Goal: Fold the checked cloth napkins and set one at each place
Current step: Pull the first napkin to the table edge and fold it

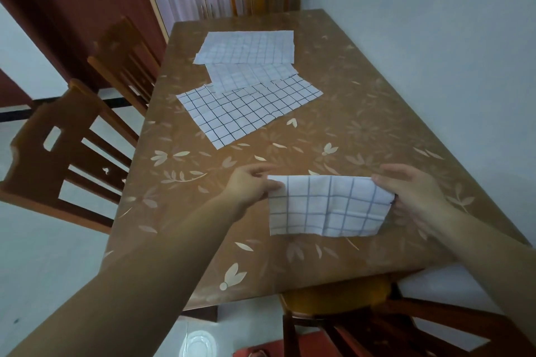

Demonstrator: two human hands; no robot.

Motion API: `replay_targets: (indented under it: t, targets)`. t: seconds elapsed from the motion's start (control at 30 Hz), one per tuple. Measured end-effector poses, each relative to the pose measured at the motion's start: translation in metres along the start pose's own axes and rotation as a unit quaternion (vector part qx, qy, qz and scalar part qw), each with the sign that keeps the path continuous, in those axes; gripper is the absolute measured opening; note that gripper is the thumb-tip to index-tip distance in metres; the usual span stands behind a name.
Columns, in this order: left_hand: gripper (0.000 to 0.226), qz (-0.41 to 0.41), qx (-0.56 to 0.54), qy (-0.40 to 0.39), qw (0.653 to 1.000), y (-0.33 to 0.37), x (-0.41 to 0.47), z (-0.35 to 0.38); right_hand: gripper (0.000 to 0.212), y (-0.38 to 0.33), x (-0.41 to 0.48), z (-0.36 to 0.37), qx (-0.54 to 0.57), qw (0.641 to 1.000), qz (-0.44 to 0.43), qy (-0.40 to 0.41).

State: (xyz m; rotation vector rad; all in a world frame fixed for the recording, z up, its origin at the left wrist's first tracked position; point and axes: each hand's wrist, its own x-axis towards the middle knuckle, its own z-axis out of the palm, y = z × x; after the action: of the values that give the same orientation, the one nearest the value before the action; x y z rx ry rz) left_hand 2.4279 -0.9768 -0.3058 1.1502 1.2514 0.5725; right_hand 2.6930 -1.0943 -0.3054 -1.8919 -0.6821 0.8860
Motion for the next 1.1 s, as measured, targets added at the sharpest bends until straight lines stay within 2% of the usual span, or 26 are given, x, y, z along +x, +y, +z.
replay_targets:
  t: [0.1, 0.2, 0.27, 0.37, 0.43, 0.5, 0.57, 0.6, 0.67, 0.73, 0.87, 0.93, 1.0, 1.1]
  targets:
    - [0.032, 0.106, 0.225, 0.001, 0.968, 0.004, 0.005, -0.001, 0.029, -0.009, -0.002, -0.008, -0.107, 0.99, -0.082, -0.04]
    - [0.017, 0.168, 0.311, -0.002, 0.935, 0.008, 0.006, -0.003, 0.019, -0.012, -0.001, -0.015, -0.216, 0.962, -0.165, -0.026]
    - [0.018, 0.177, 0.323, 0.007, 0.93, 0.012, 0.007, -0.003, 0.015, -0.013, 0.001, -0.02, -0.294, 0.935, -0.199, 0.0]
    - [0.035, 0.187, 0.264, -0.006, 0.946, 0.022, 0.007, -0.002, 0.008, -0.017, 0.003, -0.029, -0.383, 0.893, -0.236, 0.021]
    - [0.03, 0.203, 0.219, -0.039, 0.954, 0.034, 0.0, 0.003, 0.018, -0.023, 0.001, -0.03, -0.442, 0.859, -0.258, 0.01]
    - [0.022, 0.222, 0.206, -0.073, 0.95, 0.05, -0.009, 0.012, 0.043, -0.033, -0.006, -0.019, -0.478, 0.837, -0.263, -0.044]
    - [0.017, 0.237, 0.207, -0.109, 0.943, 0.065, -0.016, 0.022, 0.059, -0.045, -0.015, 0.0, -0.463, 0.839, -0.258, -0.12]
    - [0.016, 0.241, 0.204, -0.124, 0.941, 0.071, -0.02, 0.026, 0.052, -0.05, -0.018, 0.012, -0.438, 0.847, -0.263, -0.148]
    - [0.016, 0.255, 0.193, -0.129, 0.939, 0.079, -0.022, 0.027, 0.022, -0.06, -0.021, 0.027, -0.378, 0.867, -0.269, -0.181]
    - [0.02, 0.266, 0.202, -0.103, 0.937, 0.085, -0.022, 0.019, 0.024, -0.07, -0.024, 0.029, -0.31, 0.893, -0.247, -0.213]
    - [0.035, 0.183, 0.238, -0.102, 0.948, 0.087, -0.016, -0.015, 0.011, -0.082, -0.027, 0.015, -0.112, 0.952, -0.145, -0.244]
    - [0.027, 0.128, 0.266, -0.117, 0.948, 0.077, -0.013, -0.024, 0.013, -0.079, -0.024, 0.011, -0.012, 0.967, -0.068, -0.243]
    - [0.017, 0.09, 0.218, -0.115, 0.965, 0.063, -0.006, -0.023, 0.016, -0.072, -0.018, 0.008, 0.017, 0.973, -0.016, -0.231]
    - [0.005, 0.039, 0.03, -0.079, 0.996, 0.041, 0.005, -0.012, 0.017, -0.052, -0.008, 0.012, 0.03, 0.977, 0.038, -0.206]
